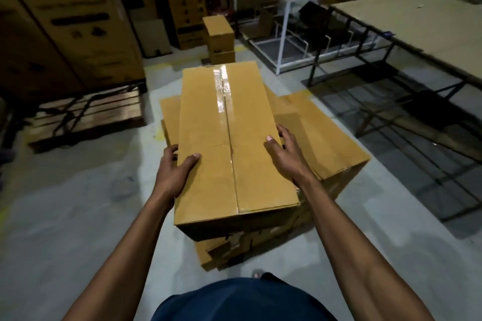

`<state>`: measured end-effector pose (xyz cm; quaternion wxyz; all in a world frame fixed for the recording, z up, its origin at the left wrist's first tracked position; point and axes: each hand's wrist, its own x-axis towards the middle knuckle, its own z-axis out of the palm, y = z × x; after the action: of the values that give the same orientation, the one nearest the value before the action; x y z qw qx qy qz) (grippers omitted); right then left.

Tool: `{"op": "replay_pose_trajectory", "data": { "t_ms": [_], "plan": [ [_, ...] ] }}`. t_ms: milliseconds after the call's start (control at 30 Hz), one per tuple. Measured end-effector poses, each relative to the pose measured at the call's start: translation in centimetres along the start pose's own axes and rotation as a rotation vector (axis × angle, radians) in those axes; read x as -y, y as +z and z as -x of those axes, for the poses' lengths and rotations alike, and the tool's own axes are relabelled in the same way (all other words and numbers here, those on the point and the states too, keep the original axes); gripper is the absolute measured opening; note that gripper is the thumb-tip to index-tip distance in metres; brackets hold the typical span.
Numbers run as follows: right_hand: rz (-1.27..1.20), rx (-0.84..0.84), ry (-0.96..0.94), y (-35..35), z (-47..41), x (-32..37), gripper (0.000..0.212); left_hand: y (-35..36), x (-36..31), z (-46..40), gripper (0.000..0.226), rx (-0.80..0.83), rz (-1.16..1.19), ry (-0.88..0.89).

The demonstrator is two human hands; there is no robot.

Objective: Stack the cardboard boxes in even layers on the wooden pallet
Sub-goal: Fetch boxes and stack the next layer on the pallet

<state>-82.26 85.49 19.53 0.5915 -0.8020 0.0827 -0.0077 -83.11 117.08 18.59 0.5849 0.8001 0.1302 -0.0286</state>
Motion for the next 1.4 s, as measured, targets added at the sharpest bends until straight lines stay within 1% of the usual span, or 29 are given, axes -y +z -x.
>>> {"op": "replay_pose_trajectory", "data": {
  "t_ms": [100,167,267,433,600,767,933,1200,1400],
  "plan": [
    [-0.018,0.117,-0.023,2.7,-2.3,0.3,0.068,-1.8,1.0,0.1,0.063,-0.096,0.036,-0.043],
    [-0.004,0.176,-0.043,4.2,-4.0,0.2,0.068,-2.6,1.3,0.3,0.060,-0.145,0.049,-0.072],
    [0.000,0.272,-0.061,6.1,-6.2,0.1,0.067,-3.4,2.2,0.7,0.063,-0.211,0.044,-0.120],
    [0.057,0.409,-0.097,8.5,-8.8,-1.0,0.068,-3.8,4.1,1.3,0.063,-0.294,0.039,-0.159],
    [0.112,0.503,-0.089,10.6,-10.4,-2.9,0.068,-4.0,7.2,0.8,0.067,-0.347,0.030,-0.215],
    [0.170,0.550,-0.069,12.0,-11.8,-4.7,0.070,-3.9,10.6,-0.8,0.076,-0.304,0.057,-0.273],
    [0.209,0.571,-0.027,13.0,-13.1,-6.5,0.071,-3.1,13.4,-3.2,0.057,-0.235,0.083,-0.331],
    [0.231,0.561,0.024,14.0,-14.0,-10.0,0.068,-1.7,17.9,-7.4,0.053,-0.172,0.095,-0.391],
    [0.295,0.544,0.052,14.9,-13.8,-11.7,0.067,-0.8,20.5,-8.6,0.052,-0.128,0.097,-0.421]
  ]
}}
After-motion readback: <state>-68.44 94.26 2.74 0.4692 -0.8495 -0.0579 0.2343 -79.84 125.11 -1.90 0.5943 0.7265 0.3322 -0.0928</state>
